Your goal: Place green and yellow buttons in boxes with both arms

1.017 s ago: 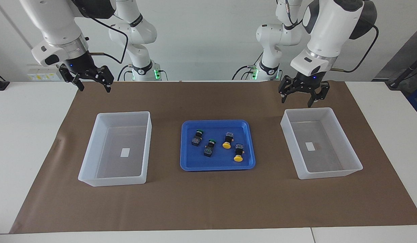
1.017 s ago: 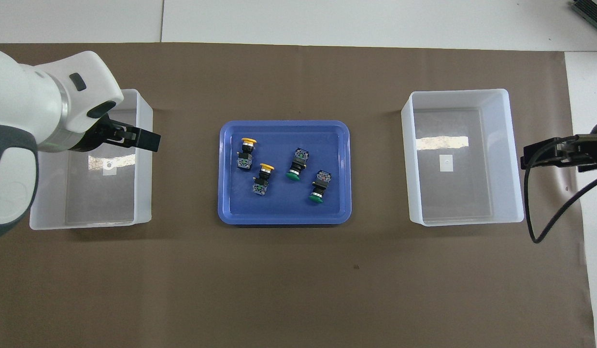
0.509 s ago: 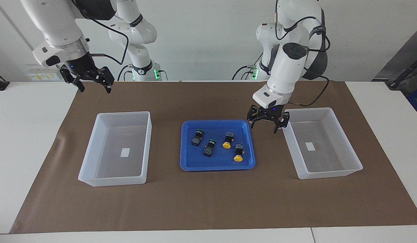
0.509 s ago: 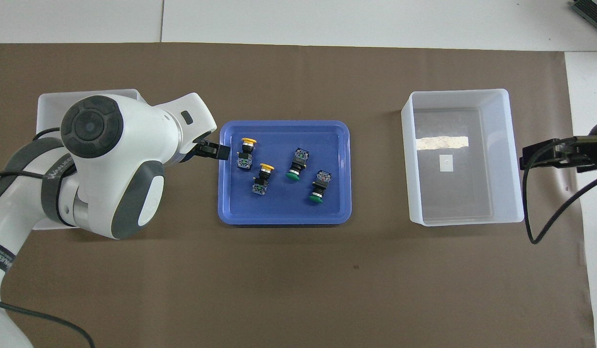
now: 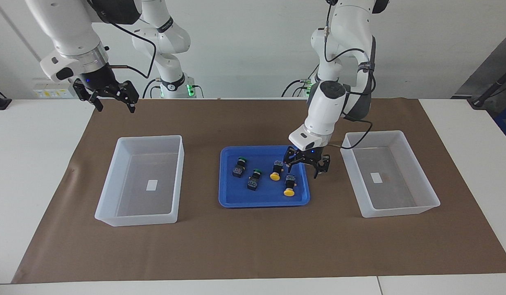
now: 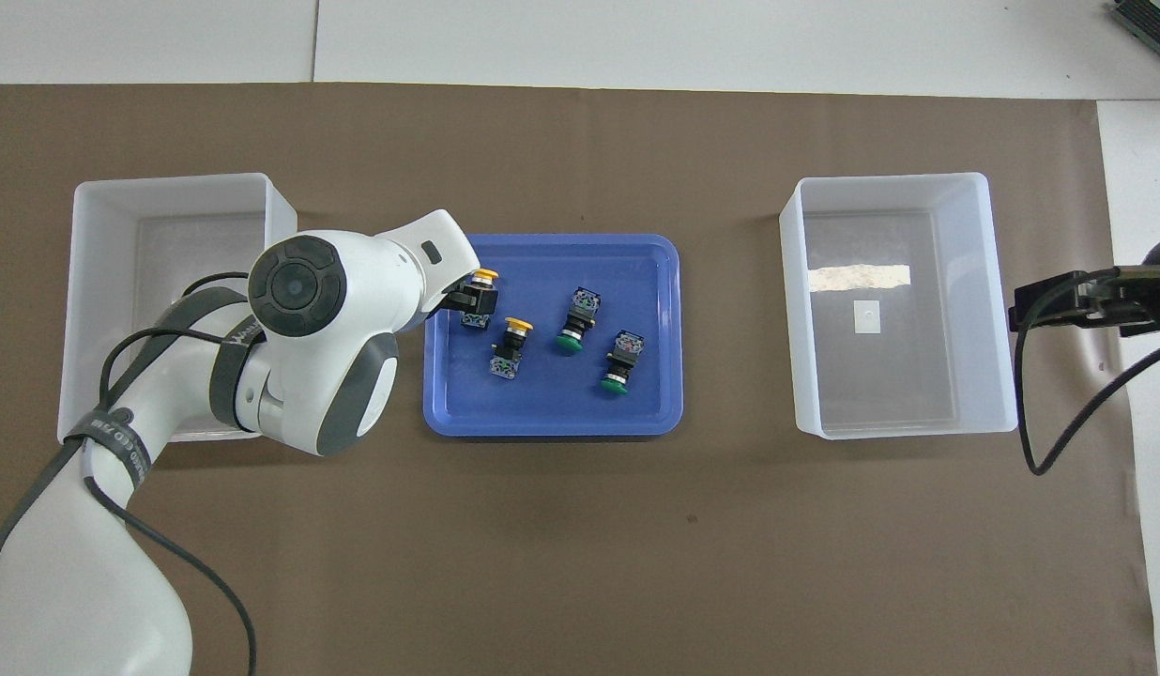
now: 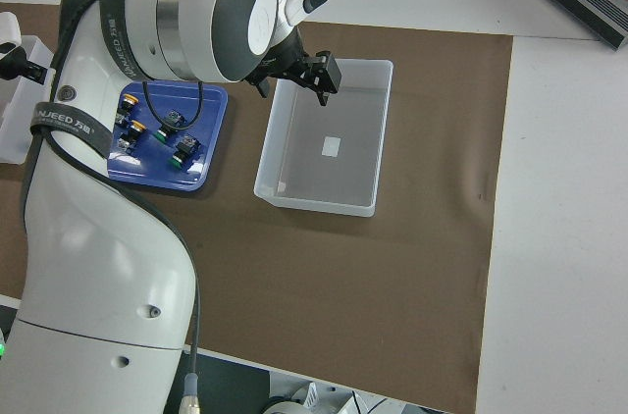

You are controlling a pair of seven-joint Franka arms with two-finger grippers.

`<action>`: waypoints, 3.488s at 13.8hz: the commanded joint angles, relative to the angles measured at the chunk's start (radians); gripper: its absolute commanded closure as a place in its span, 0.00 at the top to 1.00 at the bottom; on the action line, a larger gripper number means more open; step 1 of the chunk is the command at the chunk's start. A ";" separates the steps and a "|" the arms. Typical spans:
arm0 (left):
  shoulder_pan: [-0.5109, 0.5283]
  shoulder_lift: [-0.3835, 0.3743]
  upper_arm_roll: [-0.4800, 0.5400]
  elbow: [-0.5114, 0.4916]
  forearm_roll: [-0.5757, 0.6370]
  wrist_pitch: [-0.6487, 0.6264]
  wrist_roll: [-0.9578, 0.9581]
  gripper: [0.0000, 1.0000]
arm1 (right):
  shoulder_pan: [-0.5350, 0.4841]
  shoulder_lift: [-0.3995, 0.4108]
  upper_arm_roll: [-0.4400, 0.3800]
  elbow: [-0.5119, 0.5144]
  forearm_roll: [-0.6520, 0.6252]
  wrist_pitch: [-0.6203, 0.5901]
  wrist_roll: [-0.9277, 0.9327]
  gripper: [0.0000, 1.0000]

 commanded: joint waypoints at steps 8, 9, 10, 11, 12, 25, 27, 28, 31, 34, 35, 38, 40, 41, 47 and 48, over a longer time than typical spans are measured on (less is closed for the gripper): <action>-0.061 0.053 0.013 -0.074 0.007 0.189 -0.160 0.78 | -0.016 -0.040 0.006 -0.054 0.010 0.022 -0.030 1.00; -0.061 0.053 0.013 -0.088 0.007 0.205 -0.160 0.78 | -0.016 -0.042 0.006 -0.056 0.010 0.022 -0.028 1.00; -0.061 0.053 0.013 -0.096 0.007 0.208 -0.158 0.78 | -0.016 -0.042 0.006 -0.056 0.009 0.023 -0.028 1.00; -0.060 0.053 0.013 -0.099 0.007 0.208 -0.156 0.78 | -0.016 -0.042 0.004 -0.056 0.009 0.023 -0.028 1.00; -0.060 0.053 0.013 -0.104 0.007 0.208 -0.158 0.74 | -0.016 -0.042 0.006 -0.056 0.009 0.023 -0.028 1.00; -0.008 -0.145 0.024 -0.079 0.007 -0.005 -0.203 0.00 | -0.005 -0.041 0.006 -0.053 0.009 0.029 -0.014 1.00; 0.046 -0.177 0.024 -0.064 0.007 -0.056 -0.202 0.00 | -0.005 -0.041 0.006 -0.053 0.009 0.029 -0.013 1.00; 0.072 -0.178 0.027 -0.052 0.007 -0.079 -0.202 0.00 | -0.004 -0.039 0.006 -0.051 0.009 0.031 -0.007 1.00; 0.182 -0.176 0.025 -0.021 0.010 -0.105 -0.160 0.00 | -0.004 -0.036 0.010 -0.039 0.009 0.017 0.019 1.00; 0.299 -0.171 0.021 -0.021 0.007 -0.102 -0.063 0.00 | 0.002 -0.031 0.027 -0.036 0.010 0.032 0.096 1.00; 0.326 -0.171 0.021 -0.024 0.006 -0.101 -0.023 0.00 | 0.019 -0.028 0.051 -0.033 0.010 0.041 0.145 1.00; 0.399 -0.165 0.019 -0.035 -0.043 -0.100 0.101 0.00 | 0.084 -0.013 0.053 -0.051 0.010 0.089 0.271 1.00; 0.431 -0.150 0.021 -0.039 -0.071 -0.097 0.161 0.00 | 0.125 0.002 0.053 -0.053 0.012 0.106 0.315 1.00; 0.437 -0.129 0.019 -0.041 -0.076 -0.094 0.175 0.00 | 0.137 0.010 0.053 -0.053 0.012 0.111 0.343 1.00; 0.437 0.015 0.019 -0.041 -0.125 0.034 0.207 0.00 | 0.294 0.156 0.053 -0.051 0.009 0.224 0.550 1.00; 0.437 0.036 0.018 -0.039 -0.125 0.062 0.207 0.00 | 0.327 0.182 0.053 -0.049 0.007 0.248 0.597 1.00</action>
